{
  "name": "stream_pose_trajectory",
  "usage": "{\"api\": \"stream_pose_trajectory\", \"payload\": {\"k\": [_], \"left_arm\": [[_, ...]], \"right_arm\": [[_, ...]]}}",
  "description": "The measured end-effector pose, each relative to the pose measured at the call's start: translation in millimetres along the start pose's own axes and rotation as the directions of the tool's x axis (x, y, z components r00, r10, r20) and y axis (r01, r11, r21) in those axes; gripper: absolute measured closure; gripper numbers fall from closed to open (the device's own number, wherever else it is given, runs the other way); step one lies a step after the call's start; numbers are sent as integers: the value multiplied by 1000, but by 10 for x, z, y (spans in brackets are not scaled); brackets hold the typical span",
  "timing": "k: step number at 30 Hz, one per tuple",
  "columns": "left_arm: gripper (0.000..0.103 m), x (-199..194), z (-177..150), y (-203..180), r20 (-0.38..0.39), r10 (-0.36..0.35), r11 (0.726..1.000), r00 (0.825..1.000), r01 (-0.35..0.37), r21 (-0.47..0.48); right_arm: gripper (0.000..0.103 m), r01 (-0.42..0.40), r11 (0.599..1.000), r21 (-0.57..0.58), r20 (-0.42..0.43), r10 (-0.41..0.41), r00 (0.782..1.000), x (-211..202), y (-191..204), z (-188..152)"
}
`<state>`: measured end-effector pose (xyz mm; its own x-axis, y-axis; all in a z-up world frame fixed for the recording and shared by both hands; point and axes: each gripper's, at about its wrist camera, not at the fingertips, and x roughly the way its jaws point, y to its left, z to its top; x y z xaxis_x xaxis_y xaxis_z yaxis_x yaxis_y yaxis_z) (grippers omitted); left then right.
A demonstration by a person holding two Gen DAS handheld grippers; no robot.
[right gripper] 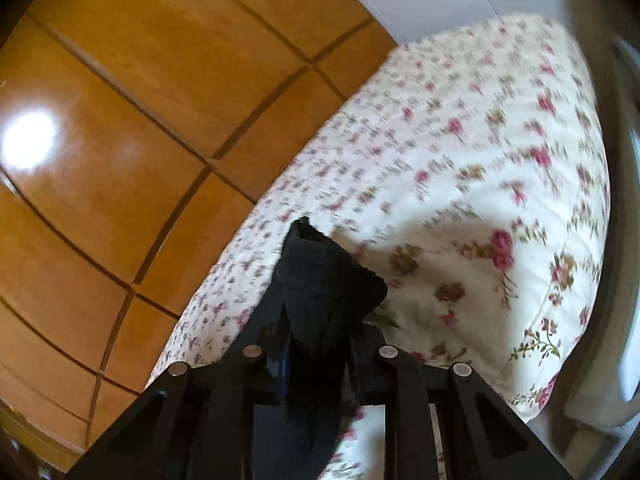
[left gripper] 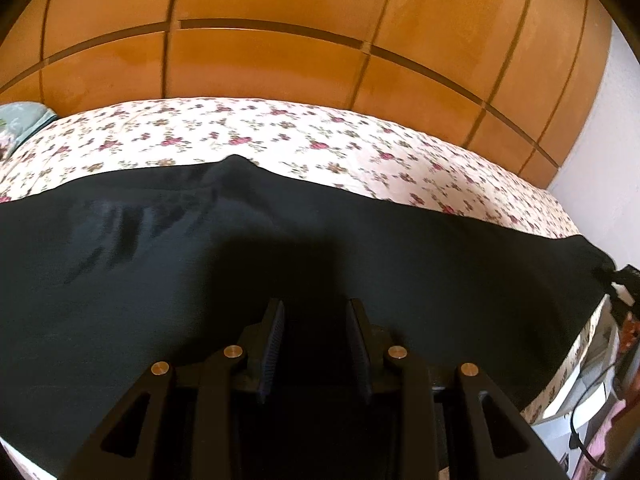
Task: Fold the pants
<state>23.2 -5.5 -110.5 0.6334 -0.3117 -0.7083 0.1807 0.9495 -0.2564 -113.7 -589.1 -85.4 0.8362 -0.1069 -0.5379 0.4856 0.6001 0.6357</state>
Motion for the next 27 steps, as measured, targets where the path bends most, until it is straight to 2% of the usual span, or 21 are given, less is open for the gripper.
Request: {"api": "stream_pose_trajectory", "payload": {"k": [7,13,16,20,27], "left_arm": [[71,-79,-26,209,25,41,998,999,-40,-57],[71,-169,-71,359,52,60,994,997,-55,-94],[71,-184,-94,419,47,49,993,998,-43,-113],[71,-217,-123,457,52,33,991,998,-26,-128],[71,-263,-144,506,51,-7,989,999,15,-148]], "right_arm": [[80,-38,989,-146,44,45,998,-298,681,-43],[80,-87,936,-341,71,118,990,-540,1383,-245],[80,-113,899,-424,72,158,985,-639,1695,-389],[80,-167,842,-513,28,211,977,-694,2060,-654],[80,-258,689,-677,-92,269,959,-598,2597,-1302]]}}
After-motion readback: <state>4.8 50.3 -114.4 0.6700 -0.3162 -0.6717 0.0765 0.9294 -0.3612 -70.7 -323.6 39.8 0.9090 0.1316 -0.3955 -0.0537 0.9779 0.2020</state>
